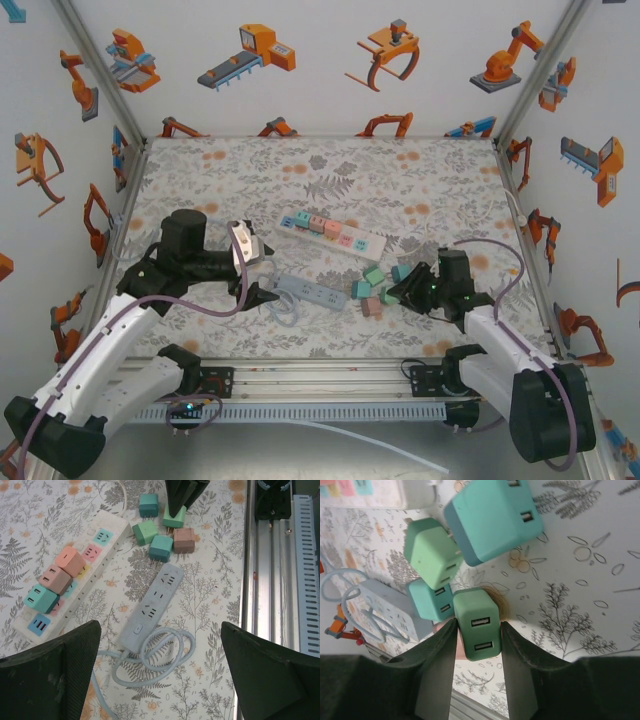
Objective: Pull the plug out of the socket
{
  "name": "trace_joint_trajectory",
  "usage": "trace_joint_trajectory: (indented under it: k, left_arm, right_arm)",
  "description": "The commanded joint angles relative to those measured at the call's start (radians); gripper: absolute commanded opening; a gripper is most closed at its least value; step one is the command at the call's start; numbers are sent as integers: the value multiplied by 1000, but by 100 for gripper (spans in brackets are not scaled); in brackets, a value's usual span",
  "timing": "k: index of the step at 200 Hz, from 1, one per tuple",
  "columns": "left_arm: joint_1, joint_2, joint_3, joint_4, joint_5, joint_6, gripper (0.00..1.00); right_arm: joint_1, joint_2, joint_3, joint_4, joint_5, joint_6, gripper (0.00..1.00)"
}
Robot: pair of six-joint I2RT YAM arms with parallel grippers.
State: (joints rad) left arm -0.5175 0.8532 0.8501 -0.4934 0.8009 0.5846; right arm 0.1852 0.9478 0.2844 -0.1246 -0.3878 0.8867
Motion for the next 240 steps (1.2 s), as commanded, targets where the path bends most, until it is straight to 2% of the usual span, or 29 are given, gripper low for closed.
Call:
trace_joint_trajectory:
  k: [1, 29, 76, 133, 166, 202, 220, 228, 240]
  left_arm:
    - [-8, -16, -6, -1, 8, 31, 97]
    - [-11, -4, 1, -20, 1, 32, 97]
    - [-15, -6, 3, -20, -23, 33, 97]
    - [-16, 57, 52, -29, -185, -38, 97]
    - [-16, 82, 21, 120, -426, -287, 97]
    - [-8, 132, 0, 247, -592, -531, 97]
    - [18, 193, 39, 258, -620, -671, 97]
    - [38, 228, 63, 251, -615, -726, 97]
    - [65, 286, 109, 232, -615, -808, 97]
  right_arm:
    - [-4, -5, 43, -121, 56, -19, 43]
    - [-6, -37, 85, -227, 100, -63, 53]
    - [-5, -142, 204, -347, 184, -154, 55]
    - [27, -219, 402, -191, 188, -480, 58]
    - [88, -193, 519, -176, 119, -828, 59]
    - [186, -61, 657, -205, 92, -1089, 62]
    - [256, 43, 745, -220, 145, -1155, 66]
    - [279, 91, 784, -216, 159, -1160, 76]
    - [300, 161, 837, -210, 142, -1158, 79]
